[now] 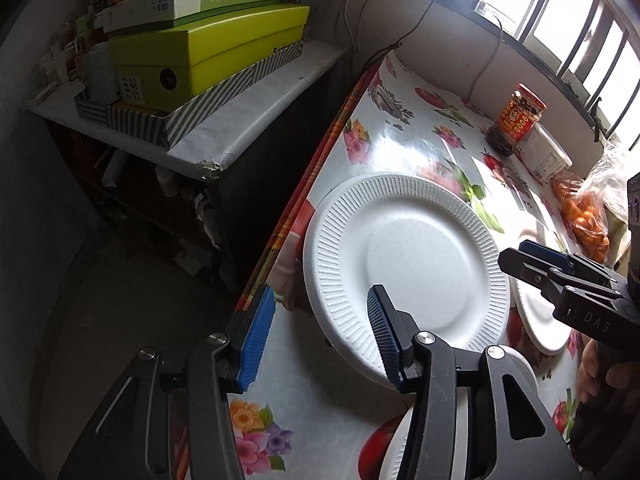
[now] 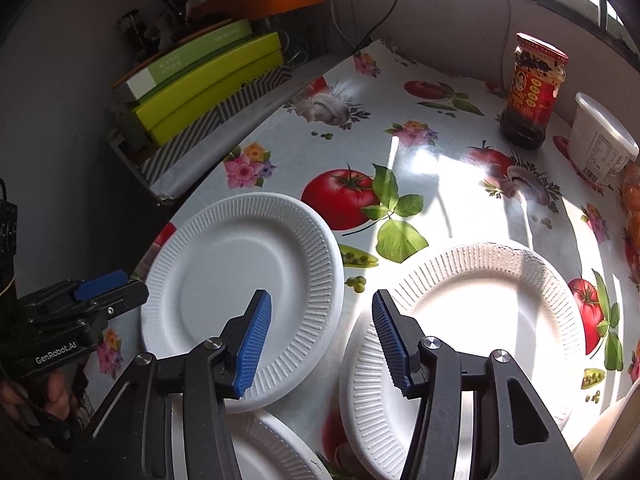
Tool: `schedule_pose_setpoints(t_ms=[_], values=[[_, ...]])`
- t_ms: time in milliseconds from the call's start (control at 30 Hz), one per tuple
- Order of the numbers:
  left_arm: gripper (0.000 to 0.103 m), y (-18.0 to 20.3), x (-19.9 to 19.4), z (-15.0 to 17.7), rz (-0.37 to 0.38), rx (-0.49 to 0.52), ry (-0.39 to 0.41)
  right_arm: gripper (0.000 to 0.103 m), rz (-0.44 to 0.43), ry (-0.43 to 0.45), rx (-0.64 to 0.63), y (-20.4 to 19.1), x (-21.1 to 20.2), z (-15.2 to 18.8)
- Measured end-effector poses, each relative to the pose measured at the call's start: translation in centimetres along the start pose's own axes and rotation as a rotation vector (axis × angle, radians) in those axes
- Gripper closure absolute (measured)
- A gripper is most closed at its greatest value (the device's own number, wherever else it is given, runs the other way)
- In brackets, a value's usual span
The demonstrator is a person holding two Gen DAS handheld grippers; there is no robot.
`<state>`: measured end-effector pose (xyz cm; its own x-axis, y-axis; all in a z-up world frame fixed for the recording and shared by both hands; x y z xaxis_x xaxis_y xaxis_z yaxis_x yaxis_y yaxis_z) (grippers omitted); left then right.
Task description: Organize plates and bowls
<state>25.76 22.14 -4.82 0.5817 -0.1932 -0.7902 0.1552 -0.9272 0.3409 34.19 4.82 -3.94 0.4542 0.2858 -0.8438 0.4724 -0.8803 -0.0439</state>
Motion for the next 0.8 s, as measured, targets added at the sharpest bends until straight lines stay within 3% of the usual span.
schedule_pose_setpoints(t_ms=[167, 233, 533, 667, 800], values=[[0.058, -0.2, 0.5, 0.2, 0.008, -0.014, -0.018, 0.058, -0.017, -0.007, -0.001, 0.0, 0.4, 0.0], [0.066, -0.3, 0.6, 0.3, 0.011, -0.022, -0.021, 0.06, -0.024, -0.013, 0.008, 0.2, 0.7, 0.0], [0.07, -0.4, 1.0, 0.3, 0.025, -0.039, -0.028, 0.068, -0.044, -0.028, 0.029, 0.5, 1.5, 0.2], [0.079, -0.4, 1.1, 0.4, 0.029, -0.041, -0.036, 0.079, -0.054, -0.036, 0.03, 0.5, 1.7, 0.4], [0.08, -0.4, 1.2, 0.5, 0.026, -0.04, -0.036, 0.081, -0.06, -0.04, 0.036, 0.5, 1.8, 0.5]])
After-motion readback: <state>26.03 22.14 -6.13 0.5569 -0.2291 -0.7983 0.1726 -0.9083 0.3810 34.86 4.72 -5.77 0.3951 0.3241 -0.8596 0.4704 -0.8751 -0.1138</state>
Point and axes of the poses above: each gripper's, at about its wrist camera, not at the fingertips, and x roughly the way its jaws point, y to its right, z to its underside, the point moved 5 cm from there along x, roughly the way its jaws point, and after that the axes turned 9 degrees about z, right-handed, at the moved point
